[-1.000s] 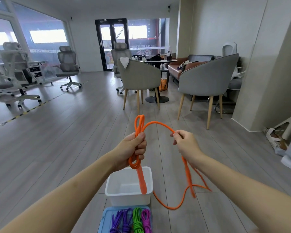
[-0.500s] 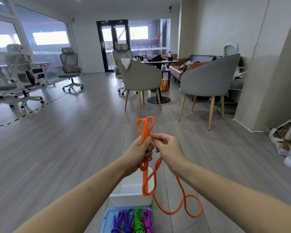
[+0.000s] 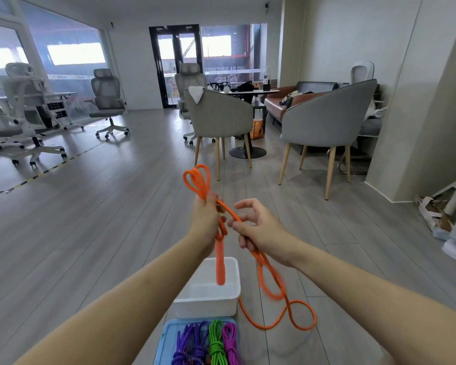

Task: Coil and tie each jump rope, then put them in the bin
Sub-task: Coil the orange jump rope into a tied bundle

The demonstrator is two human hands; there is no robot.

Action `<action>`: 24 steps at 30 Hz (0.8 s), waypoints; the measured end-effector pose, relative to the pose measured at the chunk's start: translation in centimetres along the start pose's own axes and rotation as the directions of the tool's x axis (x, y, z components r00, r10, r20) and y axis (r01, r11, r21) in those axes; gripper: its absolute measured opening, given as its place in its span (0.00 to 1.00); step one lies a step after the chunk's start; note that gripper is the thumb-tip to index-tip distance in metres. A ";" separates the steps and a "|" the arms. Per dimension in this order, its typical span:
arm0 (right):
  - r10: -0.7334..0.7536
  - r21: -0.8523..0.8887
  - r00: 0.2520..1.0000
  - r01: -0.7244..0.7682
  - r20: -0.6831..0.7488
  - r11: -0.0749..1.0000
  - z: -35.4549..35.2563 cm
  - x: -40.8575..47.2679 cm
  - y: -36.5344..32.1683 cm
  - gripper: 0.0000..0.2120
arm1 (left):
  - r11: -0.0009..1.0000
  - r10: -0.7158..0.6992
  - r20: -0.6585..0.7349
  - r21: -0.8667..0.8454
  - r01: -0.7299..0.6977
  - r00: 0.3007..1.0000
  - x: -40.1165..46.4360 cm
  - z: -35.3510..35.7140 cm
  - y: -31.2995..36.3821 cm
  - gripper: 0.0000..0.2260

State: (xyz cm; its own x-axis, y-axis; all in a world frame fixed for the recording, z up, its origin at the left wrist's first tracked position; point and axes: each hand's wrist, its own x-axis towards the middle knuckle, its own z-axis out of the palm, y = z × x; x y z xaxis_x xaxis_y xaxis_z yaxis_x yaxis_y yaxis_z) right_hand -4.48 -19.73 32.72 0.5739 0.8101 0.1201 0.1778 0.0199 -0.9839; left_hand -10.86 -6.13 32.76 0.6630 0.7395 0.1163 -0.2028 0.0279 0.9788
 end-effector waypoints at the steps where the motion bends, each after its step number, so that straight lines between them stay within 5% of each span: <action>1: 0.014 -0.039 0.999 -0.012 0.053 0.999 -0.4 -0.2 0.2 0.16 | 0.993 -0.034 -0.041 -0.111 0.029 0.999 0.7 -0.4 0.3 0.11; 4: 0.090 -0.154 0.976 -0.059 0.201 0.986 -2.0 -0.3 1.4 0.13 | 0.886 -0.126 0.002 -0.450 0.113 0.992 1.9 -2.1 1.0 0.12; 8: 0.266 -0.313 0.910 -0.165 0.317 0.935 -3.7 -0.5 3.0 0.15 | 0.777 -0.173 0.114 -0.595 0.207 0.978 2.3 -2.9 1.8 0.13; 13: 0.298 -0.325 0.927 -0.216 0.228 0.921 -5.3 0.1 4.6 0.24 | 0.766 -0.152 0.031 -0.628 0.137 0.988 4.1 -4.5 3.0 0.13; 20: 0.165 -0.197 0.983 -0.146 0.084 0.969 -8.9 0.7 5.7 0.11 | 0.727 -0.137 -0.098 -0.686 0.033 0.986 6.8 -8.7 4.0 0.13; 24: 0.231 -0.242 0.971 -0.211 0.056 0.947 -9.7 0.3 6.8 0.18 | 0.732 -0.108 -0.165 -0.681 -0.033 0.980 7.4 -10.6 5.0 0.11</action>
State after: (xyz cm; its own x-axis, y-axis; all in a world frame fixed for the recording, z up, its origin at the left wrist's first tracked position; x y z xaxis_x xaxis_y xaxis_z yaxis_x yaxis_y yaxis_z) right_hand 4.65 -25.01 27.39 0.5540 0.8242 -0.1178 0.2404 -0.2938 -0.9251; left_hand -14.58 6.59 36.68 0.5534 0.8327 -0.0197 -0.6610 0.4534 0.5979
